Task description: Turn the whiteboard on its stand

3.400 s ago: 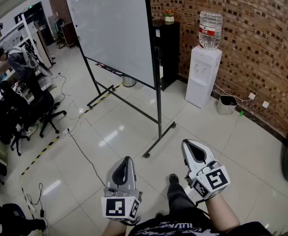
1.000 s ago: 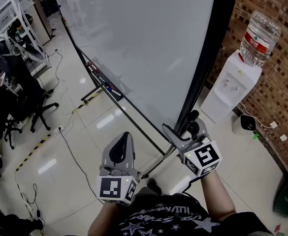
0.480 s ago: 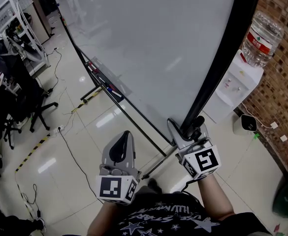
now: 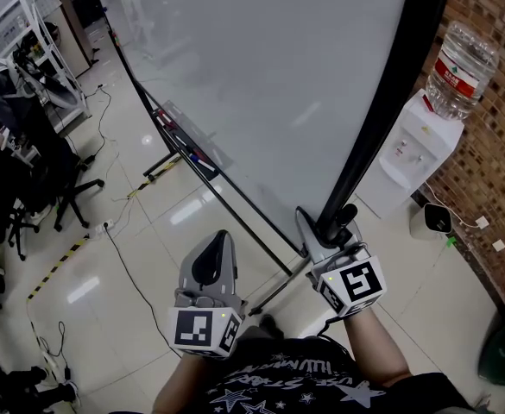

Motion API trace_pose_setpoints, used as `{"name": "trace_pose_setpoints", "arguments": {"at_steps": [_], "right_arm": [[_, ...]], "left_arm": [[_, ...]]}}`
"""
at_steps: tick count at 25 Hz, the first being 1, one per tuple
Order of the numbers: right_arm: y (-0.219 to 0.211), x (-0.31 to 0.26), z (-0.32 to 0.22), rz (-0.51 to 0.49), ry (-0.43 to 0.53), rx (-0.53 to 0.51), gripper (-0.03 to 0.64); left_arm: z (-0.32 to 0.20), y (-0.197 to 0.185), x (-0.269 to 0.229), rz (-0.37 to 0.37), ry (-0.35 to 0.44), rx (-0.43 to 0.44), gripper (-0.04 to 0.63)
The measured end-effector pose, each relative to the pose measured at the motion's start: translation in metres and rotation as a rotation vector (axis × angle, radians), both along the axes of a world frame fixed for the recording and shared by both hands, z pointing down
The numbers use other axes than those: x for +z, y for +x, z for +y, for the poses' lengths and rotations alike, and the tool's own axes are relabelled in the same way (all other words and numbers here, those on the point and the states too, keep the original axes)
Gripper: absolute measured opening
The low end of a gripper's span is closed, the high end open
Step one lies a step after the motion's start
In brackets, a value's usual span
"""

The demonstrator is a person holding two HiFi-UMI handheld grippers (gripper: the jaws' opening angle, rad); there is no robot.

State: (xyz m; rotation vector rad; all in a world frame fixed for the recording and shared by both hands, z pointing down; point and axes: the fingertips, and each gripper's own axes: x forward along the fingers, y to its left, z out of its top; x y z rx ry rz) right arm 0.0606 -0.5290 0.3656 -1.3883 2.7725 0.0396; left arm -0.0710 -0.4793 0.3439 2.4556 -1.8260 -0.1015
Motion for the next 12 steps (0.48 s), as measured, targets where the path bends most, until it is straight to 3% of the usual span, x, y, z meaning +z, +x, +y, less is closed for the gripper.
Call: {"name": "trace_pose_setpoints", "arguments": {"at_steps": [6, 12], "right_arm": [[-0.001, 0.004, 0.000, 0.018, -0.054, 0.007, 0.084], [-0.002, 0.002, 0.001, 0.002, -0.013, -0.007, 0.083]], "left_arm": [[0.010, 0.005, -0.002, -0.006, -0.001, -0.007, 0.006], [0.034, 0.008, -0.002, -0.011, -0.005, -0.048, 0.006]]}}
